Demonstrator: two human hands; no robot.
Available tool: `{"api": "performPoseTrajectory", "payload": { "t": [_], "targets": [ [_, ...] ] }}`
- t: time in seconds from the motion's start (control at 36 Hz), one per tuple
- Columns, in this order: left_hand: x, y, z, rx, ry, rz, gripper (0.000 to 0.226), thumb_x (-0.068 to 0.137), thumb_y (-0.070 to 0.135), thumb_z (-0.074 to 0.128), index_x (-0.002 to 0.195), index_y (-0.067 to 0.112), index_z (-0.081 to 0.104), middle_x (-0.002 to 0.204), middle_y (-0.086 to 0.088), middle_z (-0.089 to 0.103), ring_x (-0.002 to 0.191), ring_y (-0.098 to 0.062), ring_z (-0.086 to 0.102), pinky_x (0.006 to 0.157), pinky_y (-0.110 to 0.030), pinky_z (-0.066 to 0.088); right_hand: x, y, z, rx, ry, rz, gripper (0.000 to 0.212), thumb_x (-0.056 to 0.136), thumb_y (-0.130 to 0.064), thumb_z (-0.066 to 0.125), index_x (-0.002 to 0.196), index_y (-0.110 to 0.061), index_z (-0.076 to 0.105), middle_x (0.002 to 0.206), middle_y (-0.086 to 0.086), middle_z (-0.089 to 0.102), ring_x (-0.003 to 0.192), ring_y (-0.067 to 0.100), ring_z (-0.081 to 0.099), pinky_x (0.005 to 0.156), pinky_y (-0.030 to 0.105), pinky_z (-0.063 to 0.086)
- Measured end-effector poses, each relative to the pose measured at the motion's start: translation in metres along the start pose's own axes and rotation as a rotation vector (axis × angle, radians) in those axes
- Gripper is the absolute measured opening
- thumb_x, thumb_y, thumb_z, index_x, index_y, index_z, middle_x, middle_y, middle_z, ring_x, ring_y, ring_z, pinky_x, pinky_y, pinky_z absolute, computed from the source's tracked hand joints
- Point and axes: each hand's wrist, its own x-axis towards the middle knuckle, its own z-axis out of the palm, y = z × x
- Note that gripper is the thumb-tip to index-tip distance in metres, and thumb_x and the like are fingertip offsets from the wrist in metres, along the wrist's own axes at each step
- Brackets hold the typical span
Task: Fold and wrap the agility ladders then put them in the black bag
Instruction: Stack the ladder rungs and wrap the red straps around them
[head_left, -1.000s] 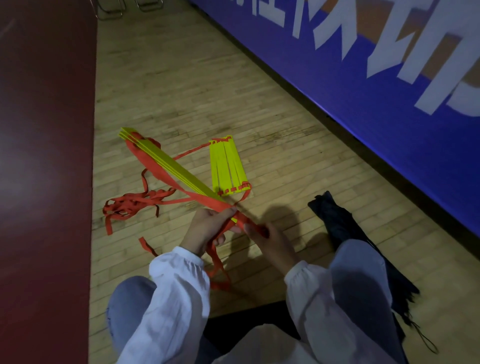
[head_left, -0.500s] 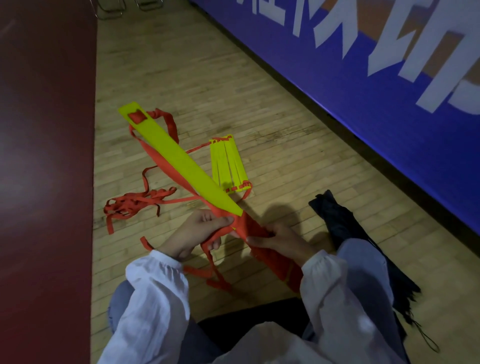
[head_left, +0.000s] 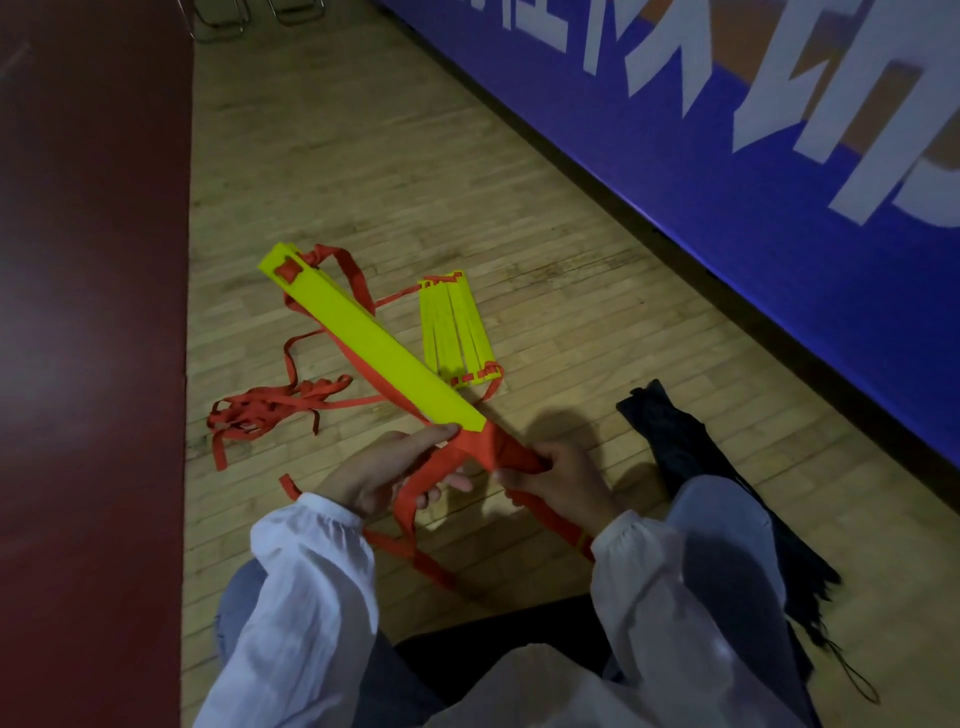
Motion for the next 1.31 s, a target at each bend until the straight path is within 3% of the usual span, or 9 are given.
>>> {"api": "performPoseTrajectory", "payload": {
  "t": [0.14, 0.28, 0.5, 0.67, 0.75, 0.86, 1.03, 1.22, 1.31],
  "targets": [
    [0.005, 0.001, 0.006, -0.006, 0.065, 0.033, 0.052, 0.094, 0.04, 0.052, 0.111, -0.009, 0.061, 0.094, -0.024, 0.07, 0.039, -0.013, 0.049, 0.037, -0.017, 0.039, 0.005, 0.007, 0.002, -0.077, 0.043, -0.009, 0.06, 0.046, -0.069, 0.077, 0.084, -0.023, 0.073, 0.078, 0.001, 0.074, 0.078, 0.019, 0.071, 0.079, 0.049, 0.057],
    [0.009, 0.003, 0.013, 0.026, 0.225, 0.062, 0.048, 0.088, 0.047, 0.06, 0.085, -0.001, 0.066, 0.078, -0.021, 0.071, 0.032, -0.012, 0.037, 0.036, -0.014, 0.029, 0.0, -0.002, 0.009, -0.26, 0.142, -0.091, 0.037, 0.071, -0.048, 0.08, 0.094, -0.02, 0.073, 0.079, -0.001, 0.071, 0.078, 0.017, 0.067, 0.073, 0.036, 0.052],
    [0.015, 0.0, 0.023, 0.021, 0.424, 0.121, 0.044, 0.086, 0.042, 0.065, 0.065, 0.003, 0.063, 0.051, -0.012, 0.064, 0.026, -0.011, 0.029, 0.035, -0.014, 0.022, -0.001, -0.002, 0.019, -0.361, 0.204, -0.121, 0.042, 0.073, -0.053, 0.076, 0.098, -0.02, 0.071, 0.084, 0.0, 0.071, 0.082, 0.019, 0.066, 0.074, 0.037, 0.052],
    [0.015, -0.002, 0.021, 0.016, 0.465, 0.118, 0.04, 0.083, 0.039, 0.065, 0.066, 0.002, 0.066, 0.057, -0.016, 0.068, 0.031, -0.012, 0.03, 0.037, -0.017, 0.024, 0.003, -0.006, 0.008, -0.267, -0.063, -0.08, 0.04, 0.084, -0.04, 0.071, 0.112, -0.011, 0.064, 0.099, 0.009, 0.071, 0.091, 0.024, 0.068, 0.083, 0.04, 0.052],
    [0.014, -0.003, 0.021, 0.019, 0.449, 0.126, 0.04, 0.084, 0.037, 0.064, 0.07, -0.001, 0.067, 0.062, -0.019, 0.069, 0.031, -0.012, 0.029, 0.037, -0.017, 0.024, 0.003, -0.008, 0.005, -0.148, -0.194, -0.037, 0.032, 0.091, -0.032, 0.064, 0.109, -0.007, 0.062, 0.092, 0.008, 0.073, 0.087, 0.026, 0.071, 0.082, 0.039, 0.054],
    [0.014, -0.005, 0.022, 0.034, 0.421, 0.124, 0.039, 0.083, 0.036, 0.064, 0.072, -0.002, 0.068, 0.067, -0.02, 0.071, 0.033, -0.013, 0.031, 0.039, -0.018, 0.025, 0.004, -0.007, 0.005, -0.086, -0.252, -0.023, 0.026, 0.094, -0.034, 0.058, 0.089, -0.009, 0.062, 0.078, 0.003, 0.066, 0.066, 0.01, 0.064, 0.061, 0.017, 0.051],
    [0.012, -0.006, 0.022, 0.068, 0.36, 0.114, 0.042, 0.085, 0.039, 0.064, 0.076, -0.001, 0.071, 0.06, -0.012, 0.07, 0.034, -0.013, 0.038, 0.036, -0.018, 0.032, 0.005, 0.0, 0.004, 0.025, -0.233, 0.097, 0.063, 0.097, -0.058, 0.033, 0.093, -0.007, 0.07, 0.077, 0.004, 0.068, 0.06, 0.008, 0.062, 0.061, 0.017, 0.049],
    [0.013, -0.009, 0.019, -0.053, 0.113, 0.011, 0.05, 0.092, 0.048, 0.053, 0.093, -0.001, 0.065, 0.079, -0.017, 0.071, 0.044, -0.015, 0.058, 0.041, -0.019, 0.046, 0.011, 0.009, -0.002, -0.009, -0.173, 0.129, 0.053, 0.095, -0.057, 0.036, 0.088, -0.016, 0.069, 0.076, 0.001, 0.067, 0.06, 0.007, 0.06, 0.056, 0.014, 0.046],
    [0.013, -0.008, 0.014, -0.075, 0.049, -0.041, 0.058, 0.091, 0.055, 0.049, 0.095, 0.0, 0.064, 0.092, -0.021, 0.07, 0.046, -0.016, 0.06, 0.043, -0.02, 0.049, 0.012, 0.014, 0.0, 0.004, -0.145, 0.103, 0.055, 0.095, -0.053, 0.043, 0.108, -0.004, 0.067, 0.086, 0.008, 0.062, 0.072, 0.011, 0.059, 0.066, 0.021, 0.045]
  ]
}}
